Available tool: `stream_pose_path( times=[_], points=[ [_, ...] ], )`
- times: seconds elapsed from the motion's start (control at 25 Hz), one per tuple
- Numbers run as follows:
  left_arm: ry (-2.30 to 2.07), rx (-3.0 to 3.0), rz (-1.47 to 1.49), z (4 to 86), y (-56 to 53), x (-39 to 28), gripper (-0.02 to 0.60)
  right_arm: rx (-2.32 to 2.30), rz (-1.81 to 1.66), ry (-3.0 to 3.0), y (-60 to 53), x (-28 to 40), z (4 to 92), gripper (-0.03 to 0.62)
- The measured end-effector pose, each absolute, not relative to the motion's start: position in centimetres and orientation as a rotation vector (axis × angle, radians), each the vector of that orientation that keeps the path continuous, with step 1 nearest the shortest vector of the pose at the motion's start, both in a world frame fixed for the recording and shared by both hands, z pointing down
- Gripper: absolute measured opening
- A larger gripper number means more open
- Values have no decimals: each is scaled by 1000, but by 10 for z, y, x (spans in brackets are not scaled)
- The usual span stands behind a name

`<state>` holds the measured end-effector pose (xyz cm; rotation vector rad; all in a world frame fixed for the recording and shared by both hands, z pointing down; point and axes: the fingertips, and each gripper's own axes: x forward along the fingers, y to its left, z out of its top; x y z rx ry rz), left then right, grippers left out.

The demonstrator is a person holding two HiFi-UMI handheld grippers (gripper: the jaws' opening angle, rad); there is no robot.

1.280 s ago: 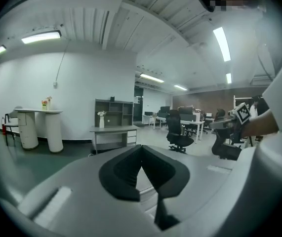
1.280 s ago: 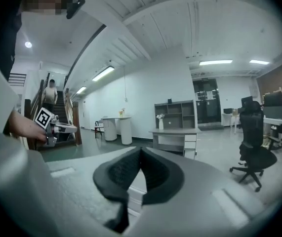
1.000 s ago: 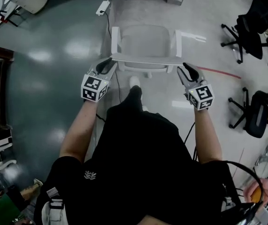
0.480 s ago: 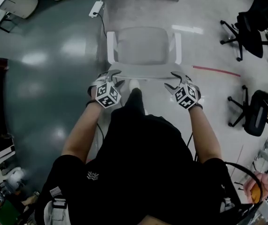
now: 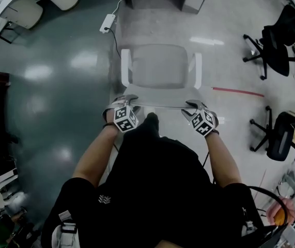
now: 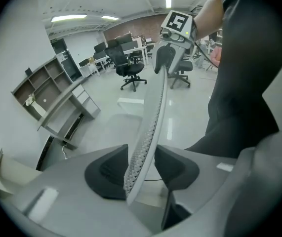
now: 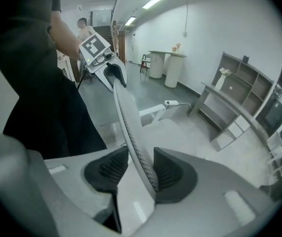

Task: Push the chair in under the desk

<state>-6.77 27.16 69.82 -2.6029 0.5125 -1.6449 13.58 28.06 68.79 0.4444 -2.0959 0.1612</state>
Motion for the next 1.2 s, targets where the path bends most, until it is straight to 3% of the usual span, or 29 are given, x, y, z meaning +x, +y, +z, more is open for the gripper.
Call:
stream_pose_path(
  times=[0.8, 1.2],
  points=[
    [445, -2580, -1663, 706, 139, -51, 149, 531, 122, -2002, 139, 155, 697, 166],
    [497, -2482, -1714, 712, 66, -77, 152, 580, 132, -2005, 74, 131, 700, 167]
  ],
)
